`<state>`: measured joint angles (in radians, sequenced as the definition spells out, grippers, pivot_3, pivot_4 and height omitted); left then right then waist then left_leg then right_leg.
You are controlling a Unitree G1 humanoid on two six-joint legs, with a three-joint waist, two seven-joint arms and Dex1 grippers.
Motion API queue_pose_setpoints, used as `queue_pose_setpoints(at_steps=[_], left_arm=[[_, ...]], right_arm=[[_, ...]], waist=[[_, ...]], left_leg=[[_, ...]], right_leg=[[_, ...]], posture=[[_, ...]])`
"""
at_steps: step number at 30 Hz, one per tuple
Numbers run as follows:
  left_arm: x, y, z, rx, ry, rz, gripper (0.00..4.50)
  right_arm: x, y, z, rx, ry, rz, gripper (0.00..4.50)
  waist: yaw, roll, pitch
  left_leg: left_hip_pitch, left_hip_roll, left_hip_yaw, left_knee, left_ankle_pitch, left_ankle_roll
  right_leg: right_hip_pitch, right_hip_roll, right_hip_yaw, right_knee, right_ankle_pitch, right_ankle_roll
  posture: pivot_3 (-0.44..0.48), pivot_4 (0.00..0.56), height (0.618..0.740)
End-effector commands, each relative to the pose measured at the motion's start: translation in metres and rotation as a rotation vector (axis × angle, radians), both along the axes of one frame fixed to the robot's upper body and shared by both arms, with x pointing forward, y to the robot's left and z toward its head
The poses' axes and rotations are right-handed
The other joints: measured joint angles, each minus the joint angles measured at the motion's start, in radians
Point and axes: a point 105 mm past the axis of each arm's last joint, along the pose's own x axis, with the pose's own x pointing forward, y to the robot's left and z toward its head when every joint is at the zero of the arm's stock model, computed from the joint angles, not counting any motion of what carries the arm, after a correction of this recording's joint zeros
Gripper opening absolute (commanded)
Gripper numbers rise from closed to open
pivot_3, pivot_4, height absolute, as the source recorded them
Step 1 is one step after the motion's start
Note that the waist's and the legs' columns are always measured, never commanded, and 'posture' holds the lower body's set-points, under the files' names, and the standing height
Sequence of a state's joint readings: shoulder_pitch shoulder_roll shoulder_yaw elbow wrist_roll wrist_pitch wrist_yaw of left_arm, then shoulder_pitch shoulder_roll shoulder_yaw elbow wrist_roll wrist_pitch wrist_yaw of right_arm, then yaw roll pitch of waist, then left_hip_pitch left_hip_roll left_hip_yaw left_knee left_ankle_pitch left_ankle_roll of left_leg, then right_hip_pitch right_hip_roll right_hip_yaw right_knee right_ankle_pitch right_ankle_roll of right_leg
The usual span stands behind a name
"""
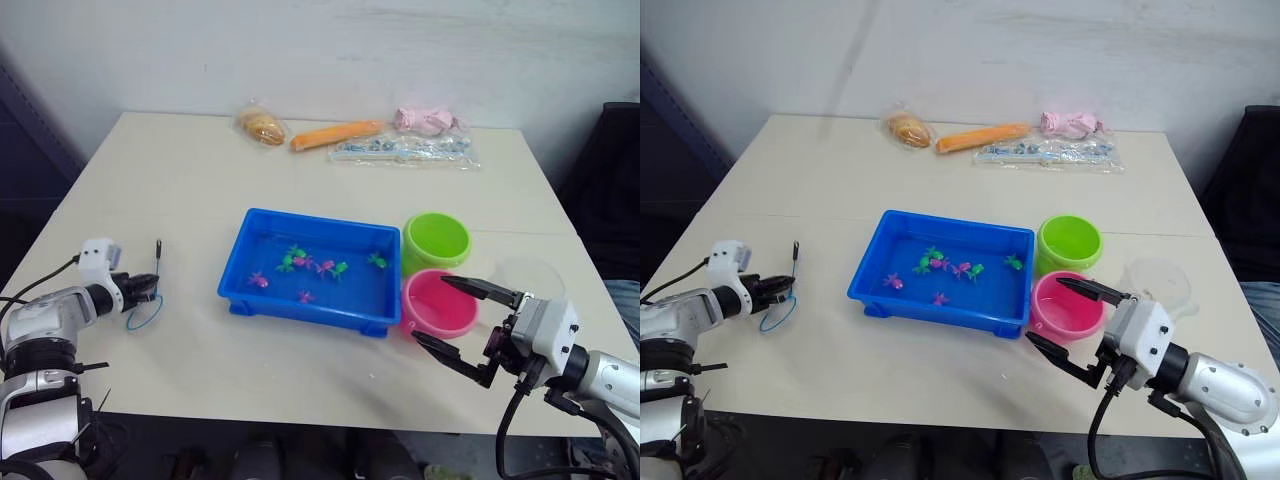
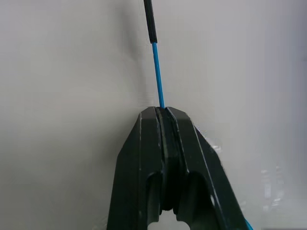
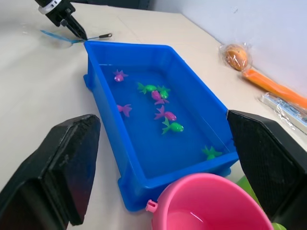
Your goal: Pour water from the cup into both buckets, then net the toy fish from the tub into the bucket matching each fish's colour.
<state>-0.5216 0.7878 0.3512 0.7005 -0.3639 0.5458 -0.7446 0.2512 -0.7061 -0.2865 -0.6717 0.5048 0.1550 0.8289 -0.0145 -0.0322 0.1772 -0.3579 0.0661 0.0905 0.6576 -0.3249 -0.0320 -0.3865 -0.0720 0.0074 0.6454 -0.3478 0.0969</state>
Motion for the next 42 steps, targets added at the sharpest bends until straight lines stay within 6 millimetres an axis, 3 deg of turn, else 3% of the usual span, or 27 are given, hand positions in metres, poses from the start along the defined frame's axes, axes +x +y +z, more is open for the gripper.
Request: queue_pose_setpoints(at_steps=[1, 3, 6, 9, 13, 15, 22, 29, 34, 42], left_arm=[[-0.019, -0.014, 0.092, 0.122, -0.37, -0.29, 0.03], [-0.024, -0.025, 0.114, 0.192, -0.41, -0.403, 0.03], [-0.04, -0.066, 0.142, 0.306, -0.488, -0.76, 0.03], [-0.06, -0.099, 0.14, 0.445, -0.389, -1.108, 0.03], [-0.069, -0.137, 0.123, 0.732, -0.307, -1.41, 0.03], [-0.076, -0.162, 0.122, 0.704, -0.312, -1.5, 0.03], [-0.075, -0.218, 0.104, 0.647, -0.318, -1.618, 0.03], [-0.073, -0.254, 0.1, 0.603, -0.378, -1.689, 0.03], [-0.072, -0.266, 0.099, 0.58, -0.363, -1.71, 0.03], [-0.067, -0.268, 0.099, 0.608, -0.37, -1.667, 0.03]], right_arm=[[-0.003, 0.009, 0.014, 0.068, 0.032, 0.03, 4.5], [-0.007, 0.019, 0.012, 0.075, 0.115, 0.105, 4.5], [-0.004, 0.034, 0.018, 0.032, 0.167, 0.207, 4.5], [0.008, 0.04, 0.033, 0.016, 0.154, 0.25, 4.5], [0.02, 0.05, 0.044, -0.003, 0.201, 0.279, 4.5], [0.028, 0.053, 0.045, -0.028, 0.232, 0.265, 4.5], [0.029, 0.071, 0.038, -0.042, 0.363, 0.308, 4.5], [0.033, 0.091, 0.035, -0.055, 0.397, 0.337, 4.5], [0.038, 0.098, 0.036, -0.051, 0.429, 0.332, 4.5], [0.036, 0.098, 0.032, -0.044, 0.536, 0.319, 4.5]], waist=[[-0.007, -0.005, -0.001], [-0.013, -0.005, -0.001], [-0.013, -0.005, 0.0], [-0.013, -0.003, 0.001], [-0.011, -0.001, 0.002], [-0.011, 0.001, 0.003], [-0.013, 0.004, 0.005], [-0.012, 0.005, 0.006], [-0.014, 0.005, 0.006], [-0.013, 0.005, 0.006]], left_leg=[[-0.002, 0.0, 0.0, 0.0, 0.0, -0.001], [-0.007, 0.001, 0.0, 0.003, 0.001, -0.002], [-0.009, -0.001, 0.0, 0.005, 0.0, 0.001], [-0.01, -0.003, 0.001, 0.007, 0.0, 0.003], [-0.012, -0.002, 0.001, 0.007, -0.001, 0.004], [-0.013, -0.002, 0.001, 0.007, -0.001, 0.005], [-0.017, -0.001, 0.002, 0.008, -0.003, 0.008], [-0.018, -0.002, 0.002, 0.012, -0.003, 0.008], [-0.018, -0.002, 0.002, 0.013, -0.003, 0.008], [-0.018, 0.0, 0.002, 0.014, -0.003, 0.008]], right_leg=[[-0.004, -0.001, 0.0, 0.002, 0.0, 0.0], [-0.007, -0.001, 0.0, 0.002, 0.0, 0.0], [-0.008, -0.003, -0.001, 0.003, 0.0, 0.0], [-0.007, -0.001, -0.001, 0.002, 0.0, 0.0], [-0.008, 0.002, 0.0, 0.0, 0.0, 0.0], [-0.009, 0.003, 0.001, 0.0, 0.0, 0.0], [-0.011, 0.007, 0.003, 0.0, 0.003, 0.004], [-0.013, 0.01, 0.005, 0.0, 0.003, 0.005], [-0.013, 0.01, 0.006, 0.0, 0.003, 0.005], [-0.014, 0.009, 0.007, 0.003, 0.003, 0.005]], posture=[[0.0, 0.15, 0.74], [0.0, 0.15, 0.74], [0.0, 0.15, 0.74], [0.0, 0.15, 0.74], [0.0, 0.15, 0.74], [0.0, 0.15, 0.74], [0.0, 0.15, 0.74], [0.0, 0.15, 0.74], [0.0, 0.15, 0.74], [0.0, 0.15, 0.74]])
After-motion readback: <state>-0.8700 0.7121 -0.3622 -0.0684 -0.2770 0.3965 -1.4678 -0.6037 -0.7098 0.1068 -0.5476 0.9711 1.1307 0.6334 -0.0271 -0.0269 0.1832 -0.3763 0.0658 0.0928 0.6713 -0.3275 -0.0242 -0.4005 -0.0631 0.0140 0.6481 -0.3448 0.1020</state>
